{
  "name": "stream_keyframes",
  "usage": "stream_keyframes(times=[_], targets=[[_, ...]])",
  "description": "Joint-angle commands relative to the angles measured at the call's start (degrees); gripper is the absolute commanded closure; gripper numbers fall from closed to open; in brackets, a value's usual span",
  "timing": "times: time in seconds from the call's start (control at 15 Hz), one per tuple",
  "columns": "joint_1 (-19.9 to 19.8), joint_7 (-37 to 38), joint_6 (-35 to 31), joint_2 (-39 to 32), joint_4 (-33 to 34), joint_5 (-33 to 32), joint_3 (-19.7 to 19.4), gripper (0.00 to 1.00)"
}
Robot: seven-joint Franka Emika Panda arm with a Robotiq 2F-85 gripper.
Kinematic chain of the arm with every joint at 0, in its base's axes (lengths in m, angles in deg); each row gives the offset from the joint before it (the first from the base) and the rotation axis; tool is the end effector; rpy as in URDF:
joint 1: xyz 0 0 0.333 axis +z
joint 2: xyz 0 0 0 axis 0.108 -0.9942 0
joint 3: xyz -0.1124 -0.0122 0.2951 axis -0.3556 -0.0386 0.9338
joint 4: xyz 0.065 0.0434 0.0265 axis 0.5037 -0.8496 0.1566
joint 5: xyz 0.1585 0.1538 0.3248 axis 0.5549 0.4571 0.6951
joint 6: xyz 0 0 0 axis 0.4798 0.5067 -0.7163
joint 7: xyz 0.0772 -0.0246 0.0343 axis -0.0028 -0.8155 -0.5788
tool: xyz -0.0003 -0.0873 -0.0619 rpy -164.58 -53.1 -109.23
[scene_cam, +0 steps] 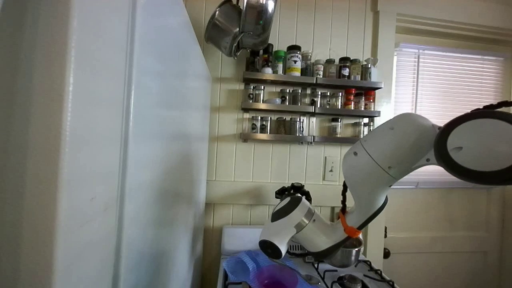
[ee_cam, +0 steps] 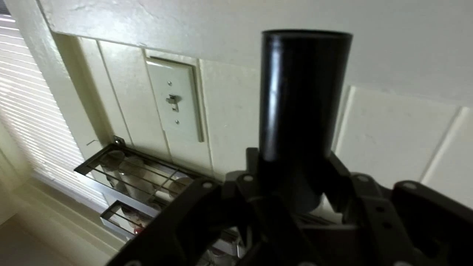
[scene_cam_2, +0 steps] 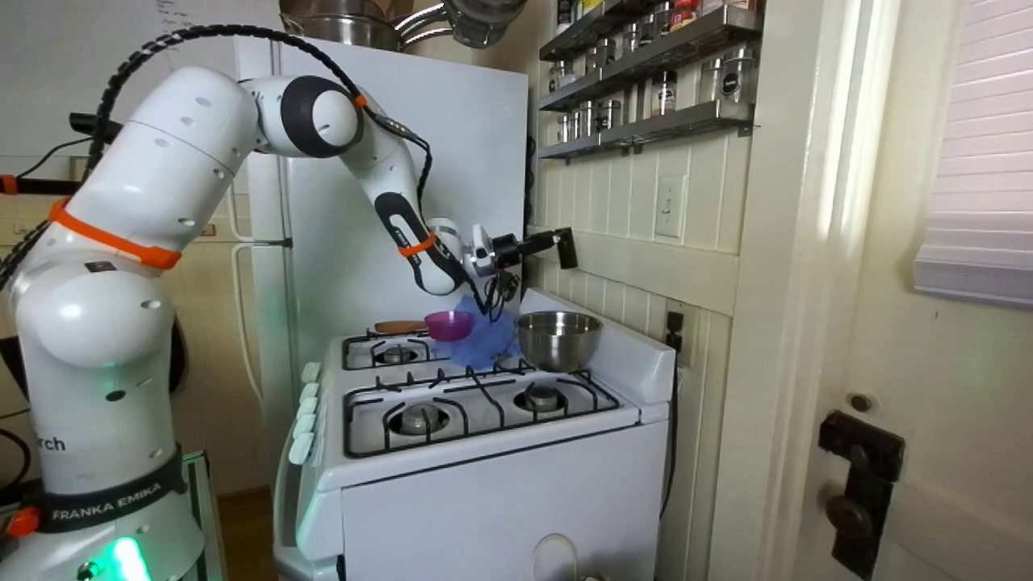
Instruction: Put the black bottle on the bottom shelf
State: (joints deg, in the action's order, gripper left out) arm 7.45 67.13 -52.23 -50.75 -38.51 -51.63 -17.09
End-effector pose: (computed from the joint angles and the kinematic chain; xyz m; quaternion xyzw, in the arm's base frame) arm 0.6593 0.1633 0.3462 0.5273 -0.2333 0.7675 0.2803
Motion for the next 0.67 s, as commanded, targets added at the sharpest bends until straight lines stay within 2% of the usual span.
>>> stream_keyframes(times=[0.0,0.27,0.6], targets=[[0.3,2.6,-0.8,5.7,-5.8,-4.5,1.4,0.82],[0.3,6.8,3.2,12.2,-12.0,-5.4,2.7,0.82],[-1.2,5.4,-3.9,21.4,-18.0,-9.9,2.9,0.82]])
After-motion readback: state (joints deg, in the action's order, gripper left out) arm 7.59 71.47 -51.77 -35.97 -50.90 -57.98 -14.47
